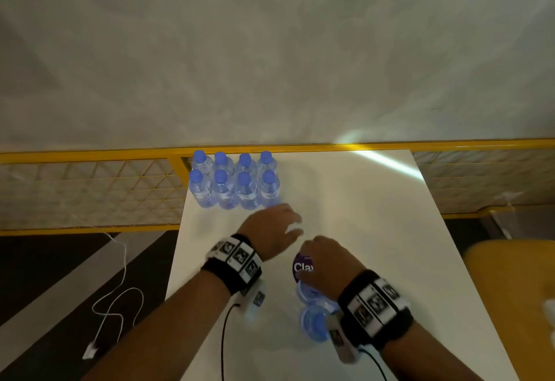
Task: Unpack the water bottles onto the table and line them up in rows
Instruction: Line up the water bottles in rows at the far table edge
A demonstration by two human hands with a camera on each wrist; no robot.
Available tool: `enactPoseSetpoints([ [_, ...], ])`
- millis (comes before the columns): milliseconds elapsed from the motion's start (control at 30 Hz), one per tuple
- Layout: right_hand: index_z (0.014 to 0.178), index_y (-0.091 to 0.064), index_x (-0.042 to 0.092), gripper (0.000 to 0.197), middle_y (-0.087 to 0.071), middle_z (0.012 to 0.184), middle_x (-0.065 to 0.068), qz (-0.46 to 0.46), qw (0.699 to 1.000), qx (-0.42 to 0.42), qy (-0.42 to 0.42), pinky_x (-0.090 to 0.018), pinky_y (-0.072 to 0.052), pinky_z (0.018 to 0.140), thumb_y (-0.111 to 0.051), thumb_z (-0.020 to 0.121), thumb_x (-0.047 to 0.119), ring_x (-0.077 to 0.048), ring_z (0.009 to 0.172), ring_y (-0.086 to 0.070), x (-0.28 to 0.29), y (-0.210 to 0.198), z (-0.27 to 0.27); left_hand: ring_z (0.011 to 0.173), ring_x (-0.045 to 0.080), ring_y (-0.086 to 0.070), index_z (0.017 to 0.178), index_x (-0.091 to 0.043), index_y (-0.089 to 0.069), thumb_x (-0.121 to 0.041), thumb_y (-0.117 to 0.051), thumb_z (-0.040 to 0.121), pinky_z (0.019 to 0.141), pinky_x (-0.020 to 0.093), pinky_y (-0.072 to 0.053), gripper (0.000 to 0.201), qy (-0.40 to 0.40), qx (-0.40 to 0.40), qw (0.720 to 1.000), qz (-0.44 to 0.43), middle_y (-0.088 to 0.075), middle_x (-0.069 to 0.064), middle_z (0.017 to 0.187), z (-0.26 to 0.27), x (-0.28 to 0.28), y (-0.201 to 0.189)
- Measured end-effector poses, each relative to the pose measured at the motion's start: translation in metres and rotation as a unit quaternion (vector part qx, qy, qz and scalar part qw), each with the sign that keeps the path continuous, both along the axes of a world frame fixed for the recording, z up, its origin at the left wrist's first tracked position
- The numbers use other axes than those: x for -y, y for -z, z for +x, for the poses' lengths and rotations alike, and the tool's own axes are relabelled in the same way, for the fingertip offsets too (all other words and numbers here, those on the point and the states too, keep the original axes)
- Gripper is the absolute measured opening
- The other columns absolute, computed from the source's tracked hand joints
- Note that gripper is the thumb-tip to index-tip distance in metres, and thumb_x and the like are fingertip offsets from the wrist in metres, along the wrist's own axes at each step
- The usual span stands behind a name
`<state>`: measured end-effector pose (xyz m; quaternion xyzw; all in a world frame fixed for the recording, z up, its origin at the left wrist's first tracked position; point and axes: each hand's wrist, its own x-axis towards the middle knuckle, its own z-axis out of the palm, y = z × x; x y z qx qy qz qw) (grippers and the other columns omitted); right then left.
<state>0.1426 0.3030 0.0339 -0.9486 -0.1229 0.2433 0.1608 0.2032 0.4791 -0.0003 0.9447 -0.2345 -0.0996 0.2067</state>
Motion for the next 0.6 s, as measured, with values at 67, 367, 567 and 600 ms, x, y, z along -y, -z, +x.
enactPoseSetpoints([
  [67, 0.120, -0.059, 0.021, 0.044, -0.057, 0.123, -0.001, -0.023, 0.999, -0.011, -0.024, -0.032, -0.048, 0.093, -0.058, 0.082, 0.043, -0.023, 0.113, -0.058, 0.008, -0.008, -0.033, 0.108, 0.016, -0.064, 0.123, -0.031, -0.067, -0.057, -0.053, 0.097, 0.091, 0.036, -0.053, 0.040, 0.014, -0.036, 0.999, 0.029, -0.063, -0.007, 0.122, -0.031, 0.020, -0.006],
  [367, 0.124, -0.058, 0.021, 0.036, -0.047, 0.135, -0.002, -0.082, 0.996, 0.002, -0.043, -0.037, -0.056, 0.081, -0.052, 0.089, 0.014, -0.026, 0.101, -0.063, 0.013, 0.016, -0.105, 0.096, 0.026, -0.063, 0.103, -0.024, -0.065, -0.055, -0.062, 0.088, 0.081, 0.041, -0.054, 0.035, 0.065, -0.106, 0.989, 0.082, -0.059, 0.001, 0.110, -0.080, 0.056, 0.003],
  [567, 0.117, -0.058, 0.012, 0.034, -0.049, 0.128, -0.009, -0.102, 0.992, 0.044, -0.051, -0.037, -0.055, 0.075, -0.054, 0.086, -0.002, -0.028, 0.093, -0.060, 0.010, 0.025, -0.114, 0.088, 0.034, -0.061, 0.090, -0.011, -0.059, -0.026, -0.063, 0.088, 0.076, 0.036, -0.047, 0.016, 0.069, -0.130, 0.986, 0.077, -0.052, 0.009, 0.105, -0.081, 0.061, 0.007],
  [600, 0.115, -0.059, 0.013, 0.032, -0.049, 0.127, -0.008, -0.101, 0.993, 0.043, -0.052, -0.037, -0.056, 0.073, -0.056, 0.086, -0.001, -0.027, 0.091, -0.060, 0.010, 0.025, -0.114, 0.086, 0.035, -0.060, 0.088, -0.010, -0.058, -0.025, -0.063, 0.089, 0.074, 0.035, -0.044, 0.016, 0.068, -0.132, 0.986, 0.079, -0.049, 0.008, 0.102, -0.079, 0.061, 0.006],
])
